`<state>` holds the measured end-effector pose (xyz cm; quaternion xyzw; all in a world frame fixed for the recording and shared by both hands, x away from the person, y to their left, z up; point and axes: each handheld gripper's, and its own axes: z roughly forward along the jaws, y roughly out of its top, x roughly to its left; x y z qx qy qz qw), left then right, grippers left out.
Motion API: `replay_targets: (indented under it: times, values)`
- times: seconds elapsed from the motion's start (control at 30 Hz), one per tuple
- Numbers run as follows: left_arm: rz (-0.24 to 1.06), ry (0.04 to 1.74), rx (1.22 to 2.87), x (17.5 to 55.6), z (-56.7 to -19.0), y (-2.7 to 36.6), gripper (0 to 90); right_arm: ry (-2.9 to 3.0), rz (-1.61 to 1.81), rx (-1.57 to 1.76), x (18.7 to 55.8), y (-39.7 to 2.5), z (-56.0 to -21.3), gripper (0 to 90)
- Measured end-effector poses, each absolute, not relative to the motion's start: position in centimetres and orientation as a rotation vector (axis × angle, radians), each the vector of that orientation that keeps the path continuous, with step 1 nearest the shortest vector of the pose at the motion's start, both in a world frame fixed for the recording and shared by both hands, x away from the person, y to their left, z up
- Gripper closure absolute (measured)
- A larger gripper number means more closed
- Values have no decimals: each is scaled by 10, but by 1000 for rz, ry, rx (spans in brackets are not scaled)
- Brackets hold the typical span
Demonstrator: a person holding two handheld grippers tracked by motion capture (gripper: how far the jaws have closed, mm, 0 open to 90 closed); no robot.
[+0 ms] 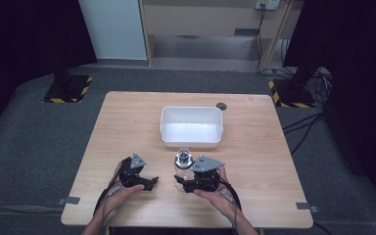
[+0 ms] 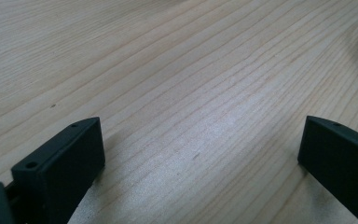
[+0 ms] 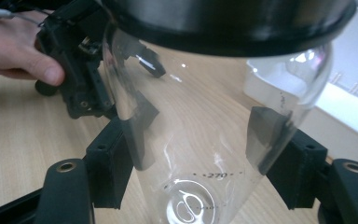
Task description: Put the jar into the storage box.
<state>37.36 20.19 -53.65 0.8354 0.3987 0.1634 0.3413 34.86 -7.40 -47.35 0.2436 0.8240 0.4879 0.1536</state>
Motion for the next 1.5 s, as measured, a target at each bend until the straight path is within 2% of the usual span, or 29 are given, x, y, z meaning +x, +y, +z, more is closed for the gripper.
replay_targets:
  times: [1.5]
  values:
    - [425, 1036, 2174, 374, -536, 202, 0, 2292, 1364, 794, 413, -86, -428, 313]
